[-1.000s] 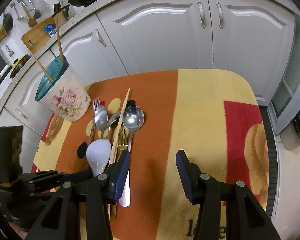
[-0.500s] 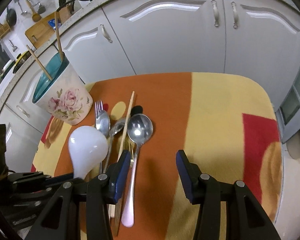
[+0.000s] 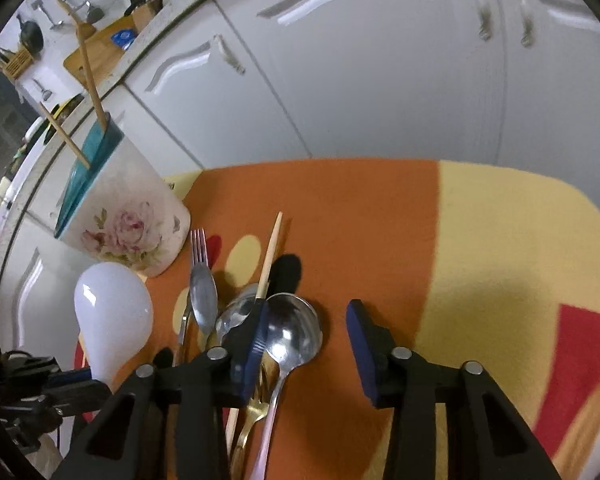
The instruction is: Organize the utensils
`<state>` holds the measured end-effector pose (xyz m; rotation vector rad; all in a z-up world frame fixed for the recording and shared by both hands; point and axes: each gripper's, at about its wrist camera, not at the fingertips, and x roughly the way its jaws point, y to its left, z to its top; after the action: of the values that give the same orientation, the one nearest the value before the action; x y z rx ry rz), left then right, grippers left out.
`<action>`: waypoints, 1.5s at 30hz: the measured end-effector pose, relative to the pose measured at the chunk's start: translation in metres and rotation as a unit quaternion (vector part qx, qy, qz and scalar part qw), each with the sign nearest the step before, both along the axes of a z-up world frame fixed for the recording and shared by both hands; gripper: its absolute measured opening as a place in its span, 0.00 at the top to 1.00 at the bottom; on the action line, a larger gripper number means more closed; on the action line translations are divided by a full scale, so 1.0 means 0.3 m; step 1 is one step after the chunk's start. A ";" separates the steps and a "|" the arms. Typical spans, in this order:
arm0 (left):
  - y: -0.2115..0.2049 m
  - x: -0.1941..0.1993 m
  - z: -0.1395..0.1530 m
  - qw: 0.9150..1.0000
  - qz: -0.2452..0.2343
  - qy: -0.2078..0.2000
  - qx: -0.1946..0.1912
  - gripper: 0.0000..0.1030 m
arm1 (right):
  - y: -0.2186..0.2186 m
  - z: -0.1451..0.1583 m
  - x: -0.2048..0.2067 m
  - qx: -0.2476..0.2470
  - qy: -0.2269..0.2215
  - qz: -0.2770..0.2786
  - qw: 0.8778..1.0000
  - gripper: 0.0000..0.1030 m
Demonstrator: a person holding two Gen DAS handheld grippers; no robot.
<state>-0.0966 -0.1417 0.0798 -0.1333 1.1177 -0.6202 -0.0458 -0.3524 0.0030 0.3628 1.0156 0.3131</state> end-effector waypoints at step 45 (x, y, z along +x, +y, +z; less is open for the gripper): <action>0.339 0.379 0.251 0.957 0.185 -0.225 -0.004 0.92 | 0.352 0.700 0.108 -0.061 -0.290 -0.041 0.954 0.97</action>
<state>0.0171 -0.0399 0.1552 -0.1927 0.6250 -0.2963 -0.0132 -0.2467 0.2131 0.1801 0.4369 0.2576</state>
